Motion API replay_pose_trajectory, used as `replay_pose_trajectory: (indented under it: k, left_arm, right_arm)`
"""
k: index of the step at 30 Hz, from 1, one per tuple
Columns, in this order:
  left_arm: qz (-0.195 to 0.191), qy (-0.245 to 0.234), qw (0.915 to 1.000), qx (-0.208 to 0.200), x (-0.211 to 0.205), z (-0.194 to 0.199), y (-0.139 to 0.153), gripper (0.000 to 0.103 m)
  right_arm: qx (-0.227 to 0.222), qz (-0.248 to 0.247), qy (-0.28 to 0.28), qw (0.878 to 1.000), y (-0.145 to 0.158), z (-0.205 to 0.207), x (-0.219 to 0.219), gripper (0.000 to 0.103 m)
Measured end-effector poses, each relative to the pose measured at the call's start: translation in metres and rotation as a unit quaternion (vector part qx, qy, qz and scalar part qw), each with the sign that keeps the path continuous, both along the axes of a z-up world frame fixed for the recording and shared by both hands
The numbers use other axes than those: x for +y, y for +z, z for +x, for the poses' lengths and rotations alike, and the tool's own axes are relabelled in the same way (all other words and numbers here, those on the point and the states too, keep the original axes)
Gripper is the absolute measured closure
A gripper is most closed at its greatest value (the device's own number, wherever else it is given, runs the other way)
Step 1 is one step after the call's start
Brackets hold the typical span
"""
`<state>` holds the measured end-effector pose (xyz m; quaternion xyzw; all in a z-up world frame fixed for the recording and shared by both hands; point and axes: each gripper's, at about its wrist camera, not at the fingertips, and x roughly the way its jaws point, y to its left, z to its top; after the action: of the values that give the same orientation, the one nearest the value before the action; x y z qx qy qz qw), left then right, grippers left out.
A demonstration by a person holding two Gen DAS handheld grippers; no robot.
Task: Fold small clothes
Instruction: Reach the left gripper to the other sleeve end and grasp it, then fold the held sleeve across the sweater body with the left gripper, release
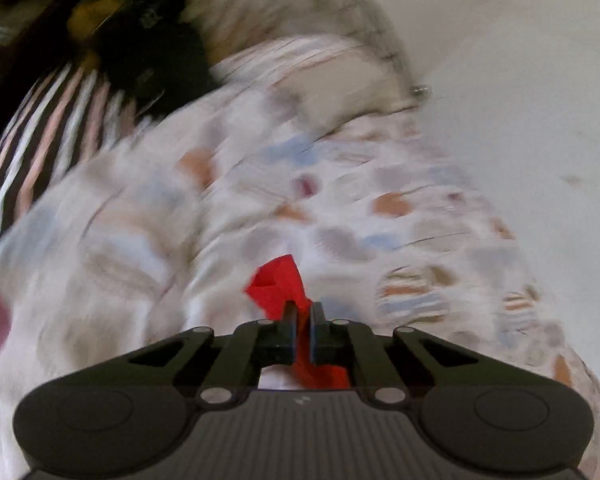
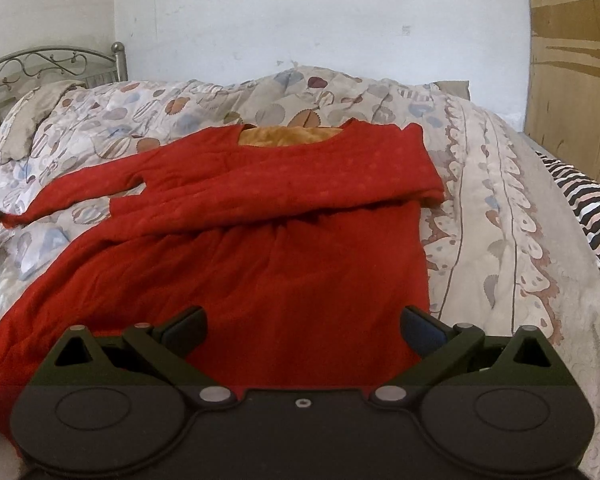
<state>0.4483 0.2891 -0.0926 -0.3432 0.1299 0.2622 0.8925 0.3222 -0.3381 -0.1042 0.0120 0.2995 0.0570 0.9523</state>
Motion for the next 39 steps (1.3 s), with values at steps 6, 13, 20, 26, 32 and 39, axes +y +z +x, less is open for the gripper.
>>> replay_pose_trajectory:
  k: [6, 13, 20, 26, 32, 39]
  left_arm:
    - [0.114, -0.139, 0.9768, -0.117, -0.046, 0.011, 0.076, 0.099]
    - [0.217, -0.317, 0.8944, -0.229, -0.162, 0.008, 0.155, 0.099]
    - [0.254, -0.483, 0.8046, -0.235, -0.290, 0.010, 0.151, 0.099]
    - [0.235, -0.586, 0.7566, -0.170, -0.367, 0.013, 0.088, 0.099]
    - [0.236, -0.644, 0.7223, -0.084, -0.410, 0.002, 0.030, 0.098]
    - [0.237, -0.637, 0.7314, -0.059, -0.410, -0.018, 0.034, 0.023]
  right_arm:
    - [-0.008, 0.003, 0.000, 1.000, 0.001, -0.001, -0.001, 0.001]
    - [-0.017, 0.021, -0.024, 0.999, 0.002, -0.005, -0.009, 0.001]
    - [-0.050, 0.017, -0.080, 0.995, 0.010, -0.015, -0.032, 0.001]
    - [-0.058, 0.010, -0.156, 0.986, 0.014, -0.026, -0.074, 0.001]
    - [-0.057, 0.005, -0.210, 0.976, 0.010, -0.040, -0.104, 0.001]
    - [-0.053, 0.013, -0.216, 0.975, 0.003, -0.041, -0.109, 0.001]
